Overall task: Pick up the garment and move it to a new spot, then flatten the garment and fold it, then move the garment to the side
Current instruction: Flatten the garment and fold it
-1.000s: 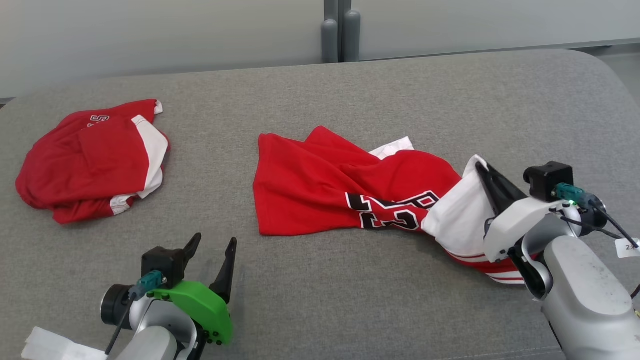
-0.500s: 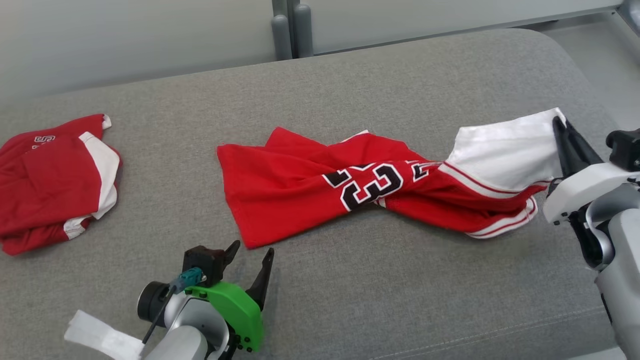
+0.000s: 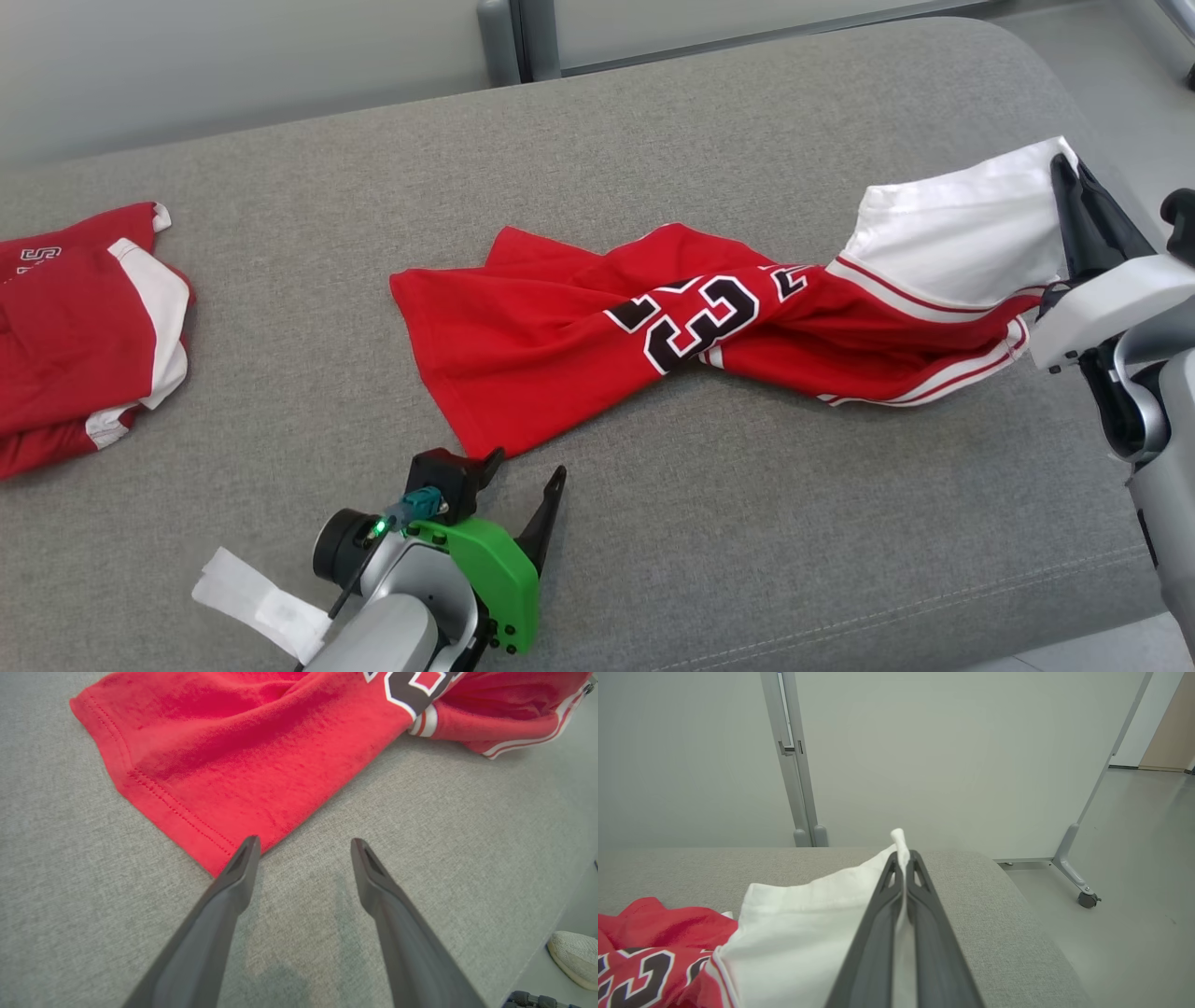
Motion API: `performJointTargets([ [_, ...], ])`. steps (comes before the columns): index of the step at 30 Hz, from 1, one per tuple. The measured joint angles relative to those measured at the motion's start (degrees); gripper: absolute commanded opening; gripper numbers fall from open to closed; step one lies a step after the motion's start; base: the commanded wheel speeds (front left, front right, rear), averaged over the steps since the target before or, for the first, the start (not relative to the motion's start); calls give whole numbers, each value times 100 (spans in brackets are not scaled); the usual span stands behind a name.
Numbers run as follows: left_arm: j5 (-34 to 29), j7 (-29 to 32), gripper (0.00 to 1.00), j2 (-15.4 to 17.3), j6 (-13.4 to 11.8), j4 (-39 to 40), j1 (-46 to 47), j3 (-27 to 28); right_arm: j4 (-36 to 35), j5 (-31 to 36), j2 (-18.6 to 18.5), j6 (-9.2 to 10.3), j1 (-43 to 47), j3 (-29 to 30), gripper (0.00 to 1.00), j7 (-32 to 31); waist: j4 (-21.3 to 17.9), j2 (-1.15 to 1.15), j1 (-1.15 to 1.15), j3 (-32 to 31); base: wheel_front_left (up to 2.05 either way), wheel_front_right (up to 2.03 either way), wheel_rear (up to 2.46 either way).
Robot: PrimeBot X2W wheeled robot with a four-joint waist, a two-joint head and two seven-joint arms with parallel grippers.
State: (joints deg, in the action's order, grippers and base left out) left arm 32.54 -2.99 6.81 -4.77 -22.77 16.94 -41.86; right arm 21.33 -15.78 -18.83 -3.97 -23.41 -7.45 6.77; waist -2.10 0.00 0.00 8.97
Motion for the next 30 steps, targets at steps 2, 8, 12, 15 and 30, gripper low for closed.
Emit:
performJointTargets([
  [2,-83,-9,100,-7,1,-108,66,-34,-87,1,1,-4,-65,-54,0,-29,-1,0,0,5,0,0,0],
  [8,-156,-89,100,-52,4,-290,261,-49,-311,45,-5,-66,-126,-257,0,-153,-21,0,0,-14,0,0,0],
  [12,-149,-200,100,-102,20,-414,276,-14,-497,193,-49,-157,-277,-481,0,-236,-29,0,0,-68,0,0,0],
  [15,-143,-265,100,-165,73,-459,276,-18,-739,243,-171,-207,-480,-617,0,-319,-10,0,0,-128,0,0,0],
  [30,148,-628,100,-376,131,-609,271,24,-2176,-108,-328,-316,-1477,-1564,0,-1217,514,0,0,-509,0,0,0],
])
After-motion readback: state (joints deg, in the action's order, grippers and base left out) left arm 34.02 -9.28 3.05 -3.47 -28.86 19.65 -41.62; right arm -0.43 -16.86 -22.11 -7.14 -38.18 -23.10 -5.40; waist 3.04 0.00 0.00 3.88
